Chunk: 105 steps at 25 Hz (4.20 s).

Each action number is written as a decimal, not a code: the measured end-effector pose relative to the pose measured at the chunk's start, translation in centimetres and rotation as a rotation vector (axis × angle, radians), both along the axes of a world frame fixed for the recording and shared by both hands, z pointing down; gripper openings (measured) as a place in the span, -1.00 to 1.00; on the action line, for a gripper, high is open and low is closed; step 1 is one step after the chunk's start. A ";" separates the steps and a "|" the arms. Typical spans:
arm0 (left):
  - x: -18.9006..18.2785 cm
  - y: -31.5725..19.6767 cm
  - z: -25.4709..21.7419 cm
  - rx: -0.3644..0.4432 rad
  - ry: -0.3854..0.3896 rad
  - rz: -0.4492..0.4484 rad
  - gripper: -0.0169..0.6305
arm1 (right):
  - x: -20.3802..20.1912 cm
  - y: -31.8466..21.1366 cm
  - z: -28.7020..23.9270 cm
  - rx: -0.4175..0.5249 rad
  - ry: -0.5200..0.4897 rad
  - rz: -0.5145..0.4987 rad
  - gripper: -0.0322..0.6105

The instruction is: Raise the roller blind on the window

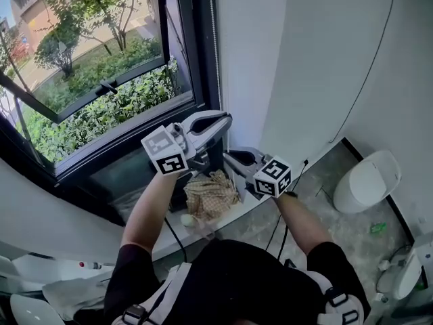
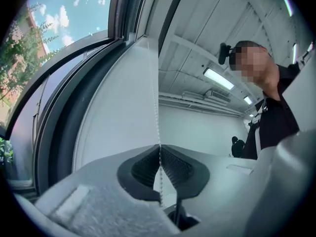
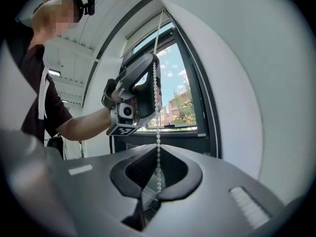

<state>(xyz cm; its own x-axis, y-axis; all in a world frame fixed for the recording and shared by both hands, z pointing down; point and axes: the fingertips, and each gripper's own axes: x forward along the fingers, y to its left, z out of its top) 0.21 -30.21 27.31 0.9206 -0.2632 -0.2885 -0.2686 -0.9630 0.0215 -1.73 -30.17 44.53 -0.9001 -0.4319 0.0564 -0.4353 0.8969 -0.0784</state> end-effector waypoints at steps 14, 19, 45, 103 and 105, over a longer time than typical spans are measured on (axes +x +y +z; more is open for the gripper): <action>-0.7 -0.3 8.8 -0.134 -0.009 -0.039 -0.92 | 1.2 0.8 0.3 -0.001 0.043 -0.029 -0.66; -1.3 -0.7 8.9 -0.166 0.043 -0.044 -0.92 | 1.3 0.3 -5.7 0.120 0.041 0.017 -0.63; -4.1 1.8 9.7 -0.197 0.039 -0.083 -0.93 | -2.7 -0.8 -22.6 0.176 -0.312 -0.027 -0.84; -2.8 19.1 18.4 -0.157 -0.081 -0.516 -0.95 | 10.3 17.9 -0.9 0.035 -0.150 0.150 -0.79; -2.0 21.0 18.3 -0.159 -0.071 -0.546 -0.95 | 11.9 19.6 -0.7 0.027 -0.163 0.140 -0.81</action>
<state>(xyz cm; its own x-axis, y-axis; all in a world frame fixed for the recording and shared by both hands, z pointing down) -1.80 -9.25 45.58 0.6548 -0.7411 -0.1487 -0.7322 -0.6707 0.1185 10.21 -10.59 43.86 -0.8276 -0.5527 -0.0982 -0.5393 0.8313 -0.1344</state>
